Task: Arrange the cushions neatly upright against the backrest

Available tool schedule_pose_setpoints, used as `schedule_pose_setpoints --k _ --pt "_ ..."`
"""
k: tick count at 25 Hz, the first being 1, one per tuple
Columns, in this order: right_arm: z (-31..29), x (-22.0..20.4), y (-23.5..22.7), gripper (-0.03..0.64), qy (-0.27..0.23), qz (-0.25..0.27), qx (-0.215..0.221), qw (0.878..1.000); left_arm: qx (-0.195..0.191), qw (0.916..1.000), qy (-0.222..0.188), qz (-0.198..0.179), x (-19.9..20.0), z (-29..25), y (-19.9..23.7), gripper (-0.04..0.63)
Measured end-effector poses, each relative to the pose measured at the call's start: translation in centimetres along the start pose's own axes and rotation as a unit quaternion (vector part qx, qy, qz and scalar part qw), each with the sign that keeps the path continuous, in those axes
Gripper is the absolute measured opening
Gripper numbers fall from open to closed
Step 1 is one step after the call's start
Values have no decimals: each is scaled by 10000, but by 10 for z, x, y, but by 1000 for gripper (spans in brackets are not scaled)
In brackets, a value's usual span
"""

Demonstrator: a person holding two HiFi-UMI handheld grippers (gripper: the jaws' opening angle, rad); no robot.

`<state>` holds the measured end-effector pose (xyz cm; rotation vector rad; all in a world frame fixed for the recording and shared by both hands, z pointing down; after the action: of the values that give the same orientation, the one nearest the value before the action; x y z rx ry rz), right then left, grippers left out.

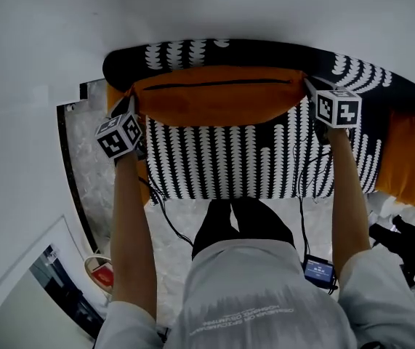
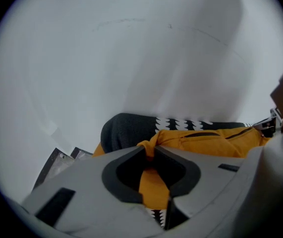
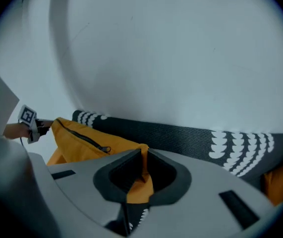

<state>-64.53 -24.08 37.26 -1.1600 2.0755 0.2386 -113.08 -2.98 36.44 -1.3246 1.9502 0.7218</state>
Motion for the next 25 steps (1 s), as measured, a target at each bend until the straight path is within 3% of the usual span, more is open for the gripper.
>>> schedule_pose_setpoints --k 5,11,13,16,19,25 --pt "15 2 -16 74 -218 -477 -518 9973 539 9963 -118 654 4 -1 0 124" --pt "54 2 8 74 -183 -80 -883 9959 44 9910 -564 1213 3 37 7 144" --pt "70 5 19 74 -299 62 -899 9955 -174 9937 -586 940 1 55 2 143" --pt "92 4 37 74 -426 161 -723 9963 -727 9960 -519 -50 1 77 -19 142" --pt "112 7 60 74 -508 409 -582 9962 -1189 9882 -534 -803 0 97 -42 121" --pt "169 20 106 17 -948 1141 -405 9881 -1853 9656 -866 -1605 9 141 -82 55"
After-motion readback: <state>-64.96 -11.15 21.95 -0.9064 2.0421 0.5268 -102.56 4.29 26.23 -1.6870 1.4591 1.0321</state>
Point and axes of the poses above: the fingertips, and each gripper's own axes: z backward along the fingers, y to its left, x out of its top, the point moved 7 cm from there along z, backward along the fingers, and after that the axes turned 11 degrees about -y, right-handed, at the moved point
